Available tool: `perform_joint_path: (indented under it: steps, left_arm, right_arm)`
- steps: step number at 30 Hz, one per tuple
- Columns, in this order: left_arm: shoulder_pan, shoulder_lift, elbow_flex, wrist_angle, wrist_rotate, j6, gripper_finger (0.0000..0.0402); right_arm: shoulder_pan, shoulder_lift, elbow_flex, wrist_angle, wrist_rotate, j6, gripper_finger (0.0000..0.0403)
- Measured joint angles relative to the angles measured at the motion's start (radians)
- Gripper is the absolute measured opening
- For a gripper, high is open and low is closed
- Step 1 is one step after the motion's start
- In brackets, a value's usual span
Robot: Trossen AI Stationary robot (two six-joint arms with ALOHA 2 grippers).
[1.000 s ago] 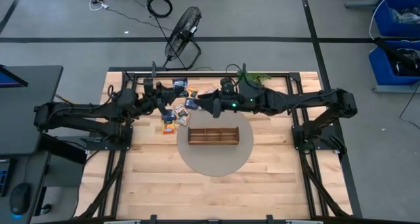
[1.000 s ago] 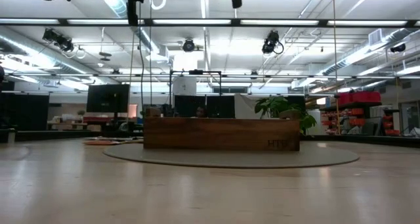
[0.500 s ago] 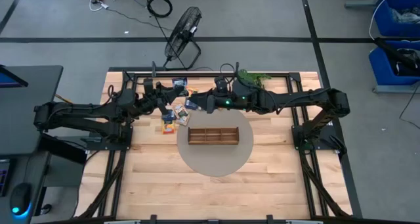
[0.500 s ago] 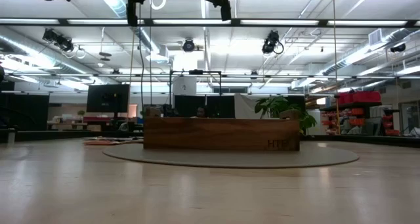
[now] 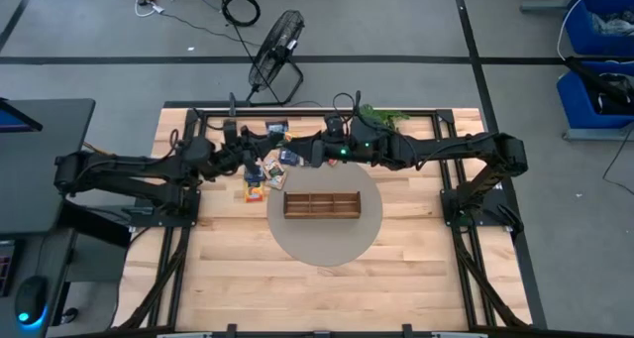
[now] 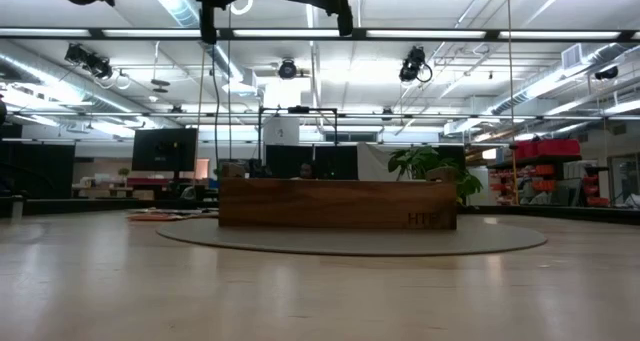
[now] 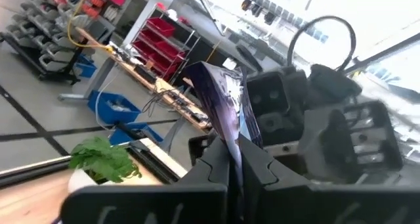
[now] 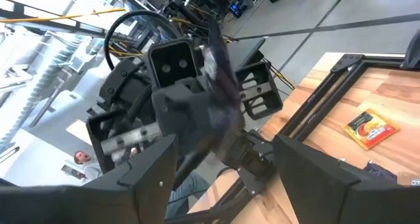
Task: Pick & Place Tea
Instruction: Put the blue tea bag into the right section of the wooden organizer
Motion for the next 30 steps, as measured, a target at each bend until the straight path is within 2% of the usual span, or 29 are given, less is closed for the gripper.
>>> perform_joint_path:
  steps: [3,15,25,30]
  left_arm:
    - [-0.011,0.026,0.006,-0.005,-0.03,0.005,0.0007]
    - [-0.009,0.042,0.044,-0.015,-0.034,0.057,0.0008]
    - [-0.01,0.048,0.044,-0.02,-0.034,0.061,0.0008]
    - [-0.01,0.048,0.045,-0.019,-0.034,0.064,0.0009]
  right_arm:
    - [0.0,0.0,0.0,-0.005,0.0,-0.001,0.026]
    - [0.0,0.0,-0.001,-0.06,0.0,0.001,0.0252]
    - [0.0,0.0,-0.001,-0.059,0.0,0.029,0.02]
    - [0.0,0.0,-0.001,-0.059,0.0,0.031,0.0157]
